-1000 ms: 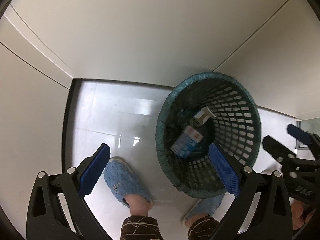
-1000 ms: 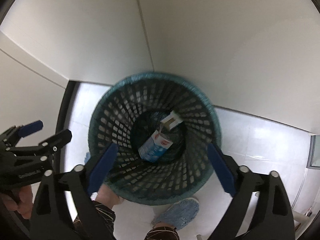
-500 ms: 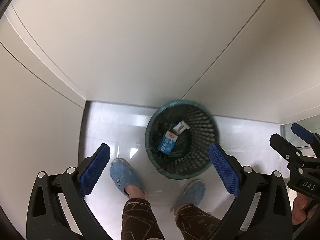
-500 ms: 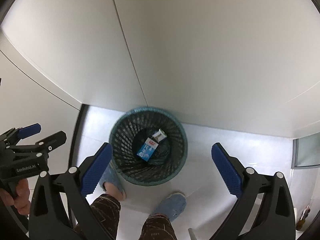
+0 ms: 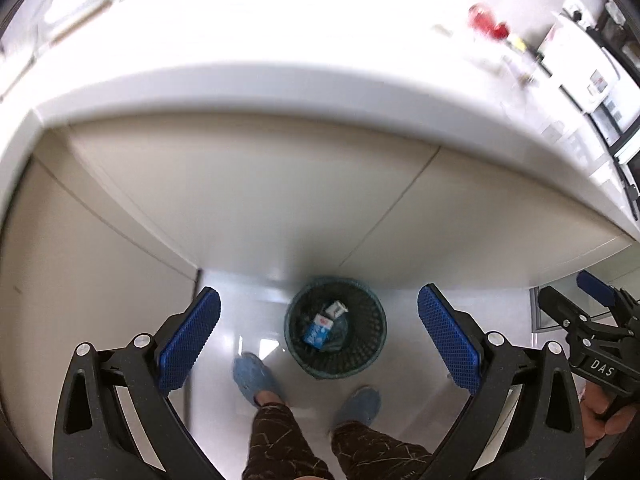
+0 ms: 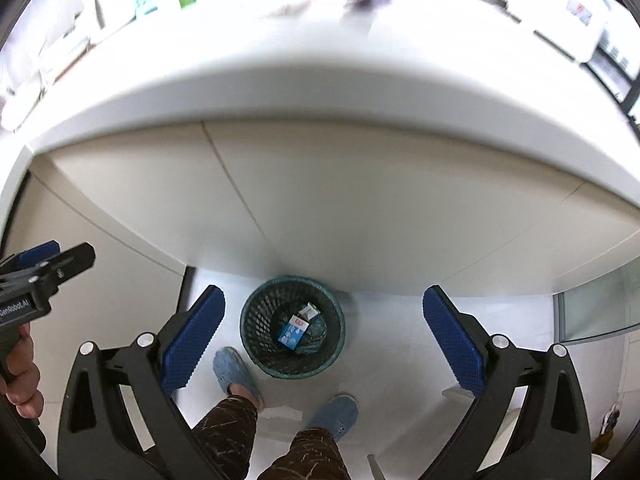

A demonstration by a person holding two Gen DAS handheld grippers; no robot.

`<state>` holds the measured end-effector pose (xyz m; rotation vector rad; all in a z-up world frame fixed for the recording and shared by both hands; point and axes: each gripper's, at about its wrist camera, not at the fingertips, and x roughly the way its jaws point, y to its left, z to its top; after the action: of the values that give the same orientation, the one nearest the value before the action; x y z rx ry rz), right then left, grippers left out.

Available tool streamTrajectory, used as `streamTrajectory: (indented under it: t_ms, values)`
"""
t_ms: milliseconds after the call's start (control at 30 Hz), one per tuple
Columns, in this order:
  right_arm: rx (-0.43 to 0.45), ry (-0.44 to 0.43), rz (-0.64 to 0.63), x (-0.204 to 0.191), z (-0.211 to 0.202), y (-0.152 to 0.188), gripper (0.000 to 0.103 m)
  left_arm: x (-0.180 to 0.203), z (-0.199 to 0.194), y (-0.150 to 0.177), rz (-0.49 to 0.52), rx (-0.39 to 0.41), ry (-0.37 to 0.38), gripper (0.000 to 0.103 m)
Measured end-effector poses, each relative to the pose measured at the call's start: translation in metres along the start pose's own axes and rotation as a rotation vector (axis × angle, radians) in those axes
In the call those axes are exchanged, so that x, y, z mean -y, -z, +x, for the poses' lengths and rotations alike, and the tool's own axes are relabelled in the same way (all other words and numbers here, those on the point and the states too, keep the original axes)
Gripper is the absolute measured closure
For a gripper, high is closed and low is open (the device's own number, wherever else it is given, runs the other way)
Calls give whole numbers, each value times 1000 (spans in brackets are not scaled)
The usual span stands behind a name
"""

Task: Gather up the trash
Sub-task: 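Raise both tools back up to the counter, then grasp the white pill bottle with the left tool while the right tool grasps the purple sachet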

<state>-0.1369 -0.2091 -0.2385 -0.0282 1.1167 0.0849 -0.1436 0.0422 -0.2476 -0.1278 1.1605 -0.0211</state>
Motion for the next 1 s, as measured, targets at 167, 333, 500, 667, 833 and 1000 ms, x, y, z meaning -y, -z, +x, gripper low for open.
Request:
streamTrajectory:
  t_ms: [167,333,500,667,833,1000]
  values:
    - [68,16,46,7,-50,-41,8,6,-45,-47,31,41,9,6]
    - [151,53,74,1,-83,-79,8,2,-73,-99,64,99,20,6]
    - [185,92,128,-7,-103,-115,8,-6,-85,-158,97,128,34,6]
    - [178,132,197,-7,-107,-145,8,-9,-85,-205,137,130,34,6]
    - [129,134,223,-5,-90,-171,16,-5,-70,-239,153,118,29,6]
    - [54,109,258,13,-53,-200,27,-1,-41,-269,138,99,0,6]
